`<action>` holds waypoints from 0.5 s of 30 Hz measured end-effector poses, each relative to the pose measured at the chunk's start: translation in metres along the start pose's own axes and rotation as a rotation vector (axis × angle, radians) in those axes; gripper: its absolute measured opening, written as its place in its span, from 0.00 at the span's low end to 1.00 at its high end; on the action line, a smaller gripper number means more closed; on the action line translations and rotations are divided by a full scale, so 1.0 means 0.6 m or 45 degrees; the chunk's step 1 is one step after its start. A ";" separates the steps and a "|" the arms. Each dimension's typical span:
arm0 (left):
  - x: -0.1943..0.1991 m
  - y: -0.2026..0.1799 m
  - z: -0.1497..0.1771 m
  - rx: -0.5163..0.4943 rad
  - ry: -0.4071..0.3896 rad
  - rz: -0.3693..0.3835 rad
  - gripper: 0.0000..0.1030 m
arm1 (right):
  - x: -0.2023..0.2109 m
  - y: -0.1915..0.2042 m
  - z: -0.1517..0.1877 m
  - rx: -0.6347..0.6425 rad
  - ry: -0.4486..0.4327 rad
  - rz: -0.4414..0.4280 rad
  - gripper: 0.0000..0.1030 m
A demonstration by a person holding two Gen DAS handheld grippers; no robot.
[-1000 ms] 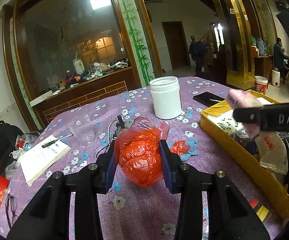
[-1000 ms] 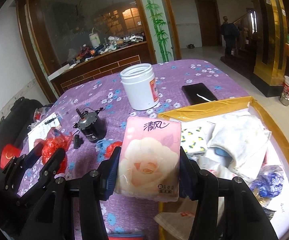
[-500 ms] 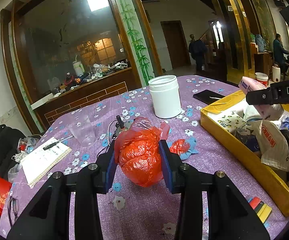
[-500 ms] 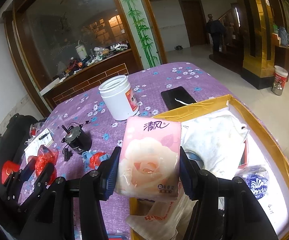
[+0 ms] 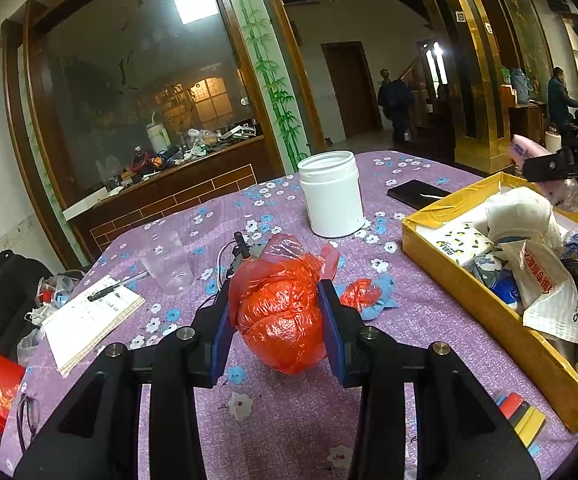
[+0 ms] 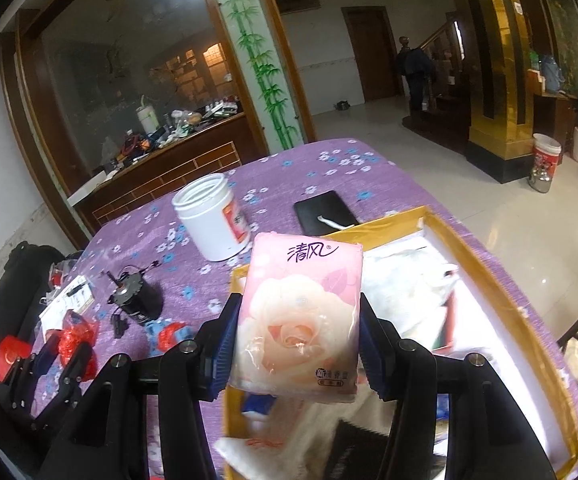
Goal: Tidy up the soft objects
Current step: 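Lower the red bag and pink pack into the box and open both grippers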
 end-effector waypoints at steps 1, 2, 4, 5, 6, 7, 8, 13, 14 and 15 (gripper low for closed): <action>0.000 0.000 0.000 0.002 0.001 0.002 0.36 | -0.002 -0.010 -0.002 -0.002 0.000 0.009 0.53; -0.001 0.001 0.000 0.005 0.002 0.005 0.36 | -0.003 -0.017 -0.003 -0.006 0.000 0.016 0.53; -0.001 0.002 -0.001 0.017 0.005 0.020 0.36 | -0.009 -0.047 -0.005 -0.047 0.007 0.036 0.53; -0.001 0.004 -0.002 0.032 0.004 0.038 0.36 | -0.012 -0.058 -0.006 -0.068 0.013 0.041 0.53; 0.000 0.005 -0.003 0.045 0.001 0.050 0.36 | -0.016 -0.068 -0.006 -0.088 0.019 0.048 0.53; 0.002 0.006 -0.005 0.065 -0.002 0.066 0.36 | -0.022 -0.080 -0.006 -0.105 0.022 0.064 0.53; 0.004 0.007 -0.009 0.094 -0.002 0.093 0.36 | -0.025 -0.086 -0.006 -0.111 0.023 0.078 0.53; 0.007 -0.022 -0.029 0.122 0.015 0.202 0.36 | -0.037 -0.099 -0.006 -0.127 0.036 0.088 0.53; 0.007 -0.033 -0.033 0.110 0.020 0.223 0.36 | -0.038 -0.102 -0.006 -0.132 0.040 0.087 0.53; 0.006 -0.043 -0.036 0.102 0.026 0.243 0.36 | -0.039 -0.104 -0.006 -0.141 0.043 0.081 0.53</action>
Point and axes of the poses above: each gripper's, at about its wrist camera, not at the fingertips, and x roughly against the way its jaws point, y to its left, z to its underside, the point moved 5 cm from there along -x, roughly the way its jaws point, and after that the axes turned 14 degrees about z, right-handed, at the moved point
